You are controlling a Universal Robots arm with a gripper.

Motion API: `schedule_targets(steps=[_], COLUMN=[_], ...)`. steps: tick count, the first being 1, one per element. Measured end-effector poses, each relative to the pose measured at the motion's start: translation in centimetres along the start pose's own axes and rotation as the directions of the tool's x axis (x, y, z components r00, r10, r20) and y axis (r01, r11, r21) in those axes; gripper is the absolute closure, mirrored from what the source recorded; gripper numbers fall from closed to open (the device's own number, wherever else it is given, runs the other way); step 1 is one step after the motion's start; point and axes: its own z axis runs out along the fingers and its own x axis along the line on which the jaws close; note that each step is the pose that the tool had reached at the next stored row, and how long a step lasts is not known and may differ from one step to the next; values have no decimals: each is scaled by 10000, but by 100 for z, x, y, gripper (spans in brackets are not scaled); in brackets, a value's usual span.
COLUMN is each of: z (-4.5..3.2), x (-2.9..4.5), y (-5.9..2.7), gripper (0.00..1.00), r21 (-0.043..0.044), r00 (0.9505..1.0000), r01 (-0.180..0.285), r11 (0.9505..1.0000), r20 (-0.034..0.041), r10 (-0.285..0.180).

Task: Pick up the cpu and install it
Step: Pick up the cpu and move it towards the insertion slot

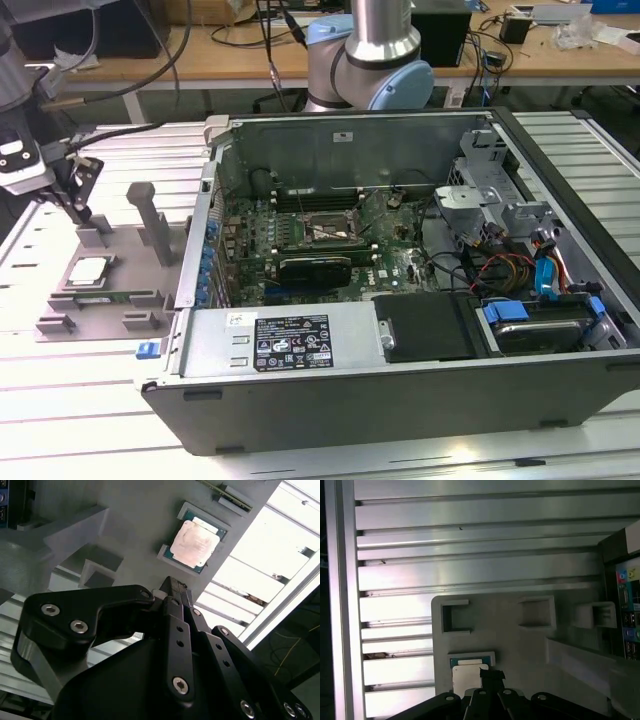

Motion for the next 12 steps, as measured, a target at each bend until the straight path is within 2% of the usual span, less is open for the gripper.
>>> schedule_targets(steps=[4, 7, 10, 12], z=[97, 143, 210, 241], x=[34, 47, 50, 51], y=[-31, -43, -54, -61], gripper=[89, 89, 89, 89], r21=[1, 6, 22, 26], r00=[10000, 10000, 9996, 9994], r01=[0, -2, -11, -14], r11=[10000, 10000, 10000, 10000], r20=[-12, -84, -287, -342], r10=[0, 2, 12, 15])
